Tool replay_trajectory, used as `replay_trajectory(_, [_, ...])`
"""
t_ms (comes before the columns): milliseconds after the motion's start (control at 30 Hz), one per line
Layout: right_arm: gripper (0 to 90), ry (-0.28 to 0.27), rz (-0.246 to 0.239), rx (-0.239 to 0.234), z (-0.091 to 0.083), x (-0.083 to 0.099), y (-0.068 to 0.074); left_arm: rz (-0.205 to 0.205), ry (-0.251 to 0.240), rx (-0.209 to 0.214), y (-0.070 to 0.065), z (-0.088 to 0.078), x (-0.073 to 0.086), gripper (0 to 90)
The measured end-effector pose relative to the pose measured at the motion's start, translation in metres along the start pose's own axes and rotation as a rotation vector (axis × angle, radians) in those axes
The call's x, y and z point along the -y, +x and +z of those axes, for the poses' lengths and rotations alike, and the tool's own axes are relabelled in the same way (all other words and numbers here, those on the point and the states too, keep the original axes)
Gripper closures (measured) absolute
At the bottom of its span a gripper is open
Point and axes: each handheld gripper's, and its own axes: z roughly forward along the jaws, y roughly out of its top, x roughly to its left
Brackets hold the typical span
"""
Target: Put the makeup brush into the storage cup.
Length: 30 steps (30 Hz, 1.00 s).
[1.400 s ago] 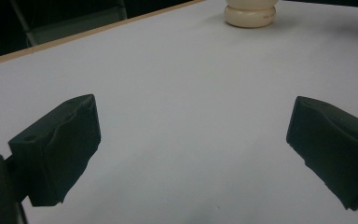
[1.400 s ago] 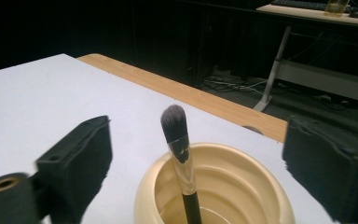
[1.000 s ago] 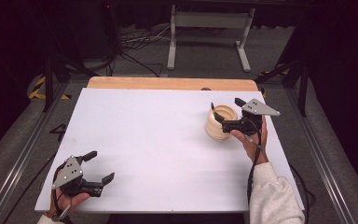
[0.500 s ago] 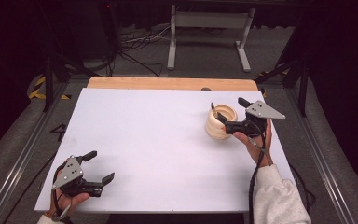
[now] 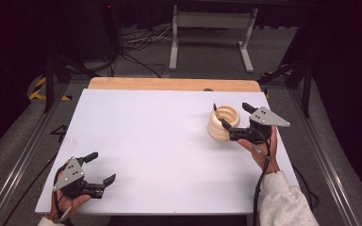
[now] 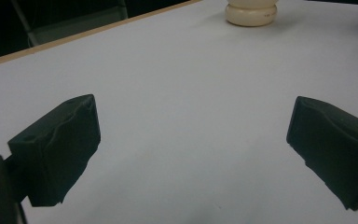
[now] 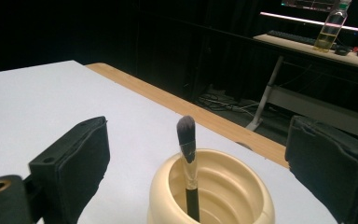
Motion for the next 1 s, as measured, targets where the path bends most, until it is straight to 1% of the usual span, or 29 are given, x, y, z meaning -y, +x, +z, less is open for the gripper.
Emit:
replay_trajectory(67, [7.0,-0.001,0.002,-0.002,-0.001,0.000,0.001,0.002,-0.002,0.001,0.000,0.000,0.000,3.6])
replay_trajectory(167, [7.2,-0.006,-0.004,0.002,-0.003,0.000,0.002,0.002,-0.004,0.001,-0.001,0.000,0.000,3.6])
replay_trajectory(233, [7.3,-0.006,-0.017,-0.001,-0.005,0.000,0.004,0.000,-0.002,-0.001,0.000,0.000,0.000,3.6])
replay_trajectory(367, [7.6,-0.006,-0.019,0.000,-0.006,0.000,0.006,0.001,-0.001,-0.001,0.000,0.000,0.000,3.6])
replay_trajectory(400, [8.1,0.004,-0.022,0.012,-0.007,0.001,0.007,0.003,-0.002,-0.001,0.000,0.000,0.000,3.6])
replay_trajectory(533, [8.3,0.010,-0.023,0.019,-0.009,0.001,0.008,0.003,-0.004,-0.002,-0.001,0.000,0.000,3.7])
replay_trajectory(600, [8.4,0.008,-0.020,0.013,-0.010,0.003,0.009,0.002,-0.004,-0.002,0.000,0.000,0.000,3.6])
replay_trajectory(767, [8.3,0.014,-0.039,0.017,-0.014,0.005,0.011,0.002,-0.004,0.000,-0.001,0.000,0.000,3.6])
replay_trajectory(867, [8.2,0.015,-0.040,0.015,-0.016,0.006,0.012,0.002,-0.004,0.000,-0.001,0.000,0.000,3.6])
replay_trajectory(933, [8.2,0.018,-0.055,0.022,-0.019,0.007,0.013,0.002,-0.004,0.001,-0.001,0.000,0.000,3.7])
replay_trajectory(1000, [8.0,0.017,-0.056,0.021,-0.021,0.008,0.013,0.002,-0.005,0.001,-0.001,0.000,0.000,3.6])
